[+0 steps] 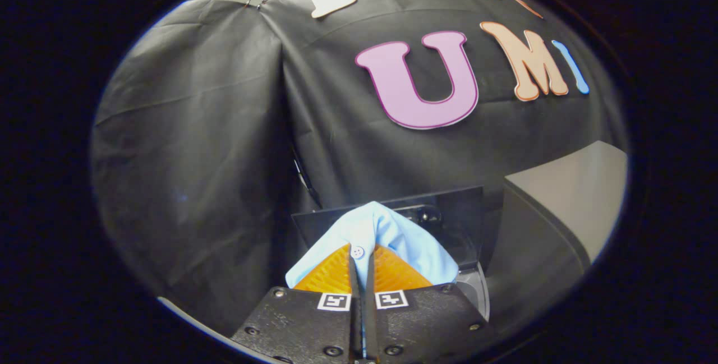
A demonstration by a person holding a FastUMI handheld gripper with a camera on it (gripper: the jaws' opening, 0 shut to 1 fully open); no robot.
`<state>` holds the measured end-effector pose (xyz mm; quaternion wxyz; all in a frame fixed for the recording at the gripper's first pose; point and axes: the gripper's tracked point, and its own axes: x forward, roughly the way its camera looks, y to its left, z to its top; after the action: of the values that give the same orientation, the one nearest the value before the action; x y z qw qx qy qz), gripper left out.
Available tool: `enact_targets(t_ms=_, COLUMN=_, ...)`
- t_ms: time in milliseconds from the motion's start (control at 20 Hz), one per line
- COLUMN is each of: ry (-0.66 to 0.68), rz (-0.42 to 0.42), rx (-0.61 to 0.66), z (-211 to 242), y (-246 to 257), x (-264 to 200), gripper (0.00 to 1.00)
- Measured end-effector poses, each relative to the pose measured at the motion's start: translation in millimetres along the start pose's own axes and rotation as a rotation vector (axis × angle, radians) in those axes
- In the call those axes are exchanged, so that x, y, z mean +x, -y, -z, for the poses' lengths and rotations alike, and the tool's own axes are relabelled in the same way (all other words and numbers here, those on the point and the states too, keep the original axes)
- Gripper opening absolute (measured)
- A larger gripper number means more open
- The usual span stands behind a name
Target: Put the clothes into the washing machine and then close the washing machine lid.
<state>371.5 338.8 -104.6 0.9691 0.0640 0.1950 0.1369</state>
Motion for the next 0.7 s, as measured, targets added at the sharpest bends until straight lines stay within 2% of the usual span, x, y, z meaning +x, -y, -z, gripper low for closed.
enact_targets(t_ms=350, ry=-0.077, rz=0.035, rx=-0.009, z=82.7, y=17.8, x=37.2, gripper=0.02)
enact_targets(t_ms=700, ry=-0.163, rz=0.091, rx=-0.004, z=141.4, y=40.7, x=61.1, gripper=0.04)
